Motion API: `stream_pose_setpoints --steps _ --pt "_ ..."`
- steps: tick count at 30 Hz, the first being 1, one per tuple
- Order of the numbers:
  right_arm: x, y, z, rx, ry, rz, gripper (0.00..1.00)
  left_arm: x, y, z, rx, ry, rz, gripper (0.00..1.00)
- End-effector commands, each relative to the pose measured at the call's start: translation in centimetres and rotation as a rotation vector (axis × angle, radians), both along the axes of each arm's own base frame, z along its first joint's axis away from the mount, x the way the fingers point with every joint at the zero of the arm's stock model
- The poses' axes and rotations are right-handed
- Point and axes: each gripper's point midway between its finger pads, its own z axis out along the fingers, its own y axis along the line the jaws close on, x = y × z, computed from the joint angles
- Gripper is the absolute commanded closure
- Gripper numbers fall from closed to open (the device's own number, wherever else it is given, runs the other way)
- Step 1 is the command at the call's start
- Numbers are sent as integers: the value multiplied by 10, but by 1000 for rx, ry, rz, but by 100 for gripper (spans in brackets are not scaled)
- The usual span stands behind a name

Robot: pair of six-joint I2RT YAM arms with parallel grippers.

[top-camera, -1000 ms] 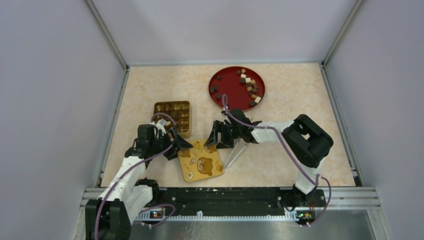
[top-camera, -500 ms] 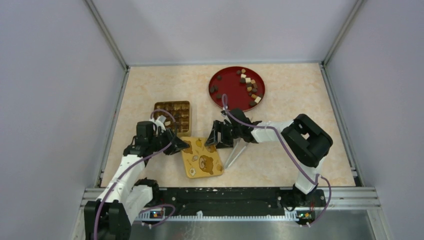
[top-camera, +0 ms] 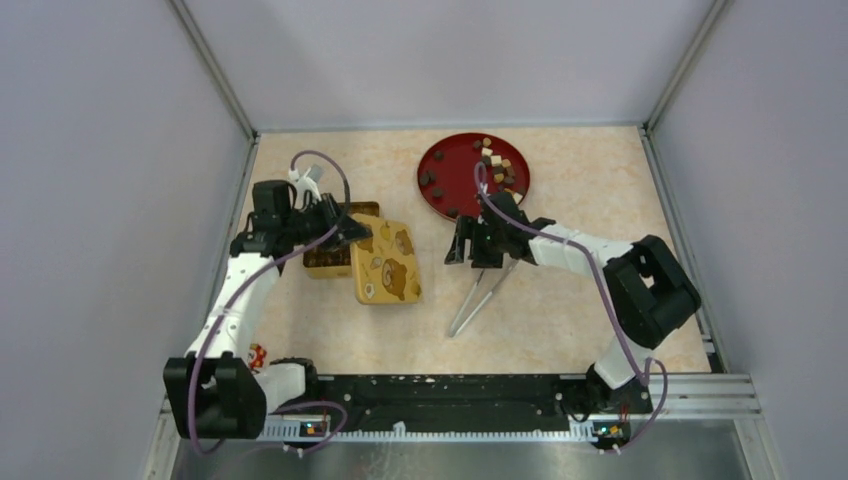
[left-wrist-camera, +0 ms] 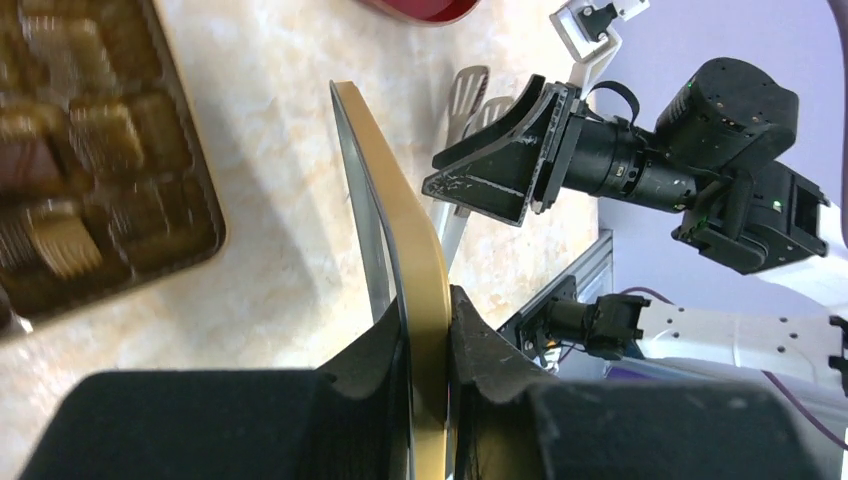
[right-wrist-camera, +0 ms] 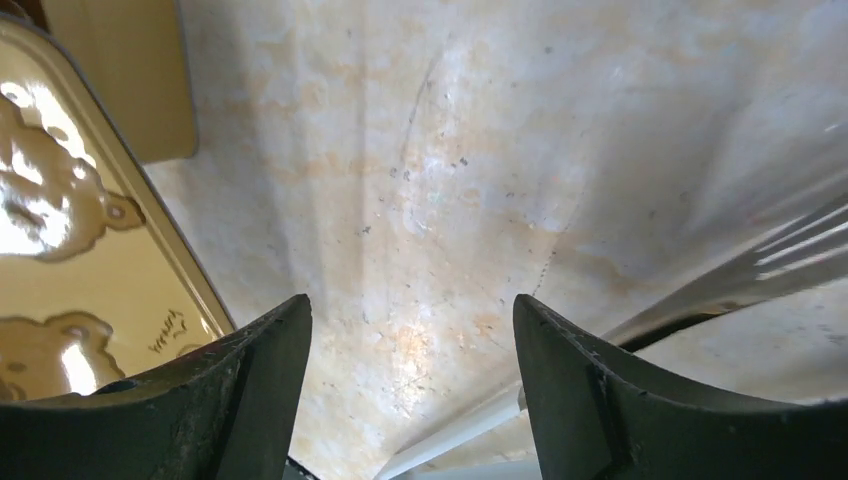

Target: Pack the chocolate

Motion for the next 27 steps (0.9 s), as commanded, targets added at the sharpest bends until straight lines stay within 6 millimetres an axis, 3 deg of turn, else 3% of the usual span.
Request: stream_pose_setpoints --steps 1,3,8,14,18,27 --pt "29 6 60 125 -179 44 27 12 -7 31 -83 -93 -179 92" --pt "32 18 82 261 -231 112 27 14 -13 36 -150 -85 -241 99" --pt "21 34 141 604 -380 312 24 16 -18 49 -235 -116 -322 100" --pt "6 47 162 798 -383 464 22 12 -19 77 -246 -216 -353 98" --pt "-6 47 175 895 -389 500 21 11 -17 85 -263 -245 -351 98" --pt "-20 44 172 930 -360 515 18 6 -15 99 -306 -281 -367 98"
